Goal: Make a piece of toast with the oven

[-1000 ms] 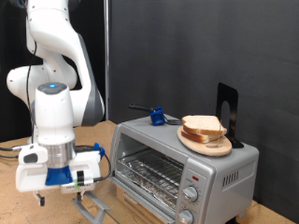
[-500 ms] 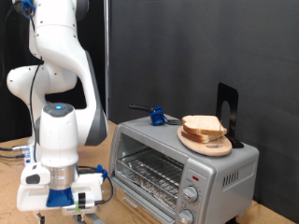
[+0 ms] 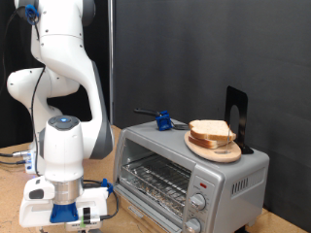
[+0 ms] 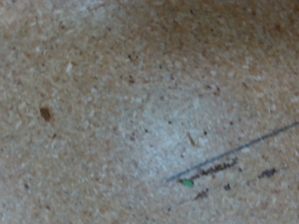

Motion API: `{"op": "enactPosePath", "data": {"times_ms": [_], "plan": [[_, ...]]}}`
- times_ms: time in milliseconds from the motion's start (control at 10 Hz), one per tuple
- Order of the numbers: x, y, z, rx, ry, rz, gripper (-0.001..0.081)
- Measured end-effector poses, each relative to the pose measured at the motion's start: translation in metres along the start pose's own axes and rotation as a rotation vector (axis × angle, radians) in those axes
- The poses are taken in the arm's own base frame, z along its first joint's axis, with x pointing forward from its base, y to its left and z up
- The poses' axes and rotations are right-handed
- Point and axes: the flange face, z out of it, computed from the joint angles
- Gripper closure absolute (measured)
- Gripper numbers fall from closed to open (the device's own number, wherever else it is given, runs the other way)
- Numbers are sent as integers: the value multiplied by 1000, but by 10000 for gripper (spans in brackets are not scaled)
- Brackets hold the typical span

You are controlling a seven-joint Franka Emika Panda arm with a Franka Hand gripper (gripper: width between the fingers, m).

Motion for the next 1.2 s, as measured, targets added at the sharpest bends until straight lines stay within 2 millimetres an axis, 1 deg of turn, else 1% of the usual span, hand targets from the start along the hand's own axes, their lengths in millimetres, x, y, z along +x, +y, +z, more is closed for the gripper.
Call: {"op": "enactPosePath", "data": {"times_ms": [200,500,600,800,1000,1100,1200], "plan": [[-2,6,3,-3,0,-9,-2],[-1,17,-4,28,-3,-15,-2],[0,21,-12,57,-17,-11,-2],[4,30,-36,100,-27,-7,-2],[1,35,-55,114,-42,-3,-2],[-2,39,-63,119,-49,-4,-2],[-2,39,-61,117,-50,-3,-2]]}}
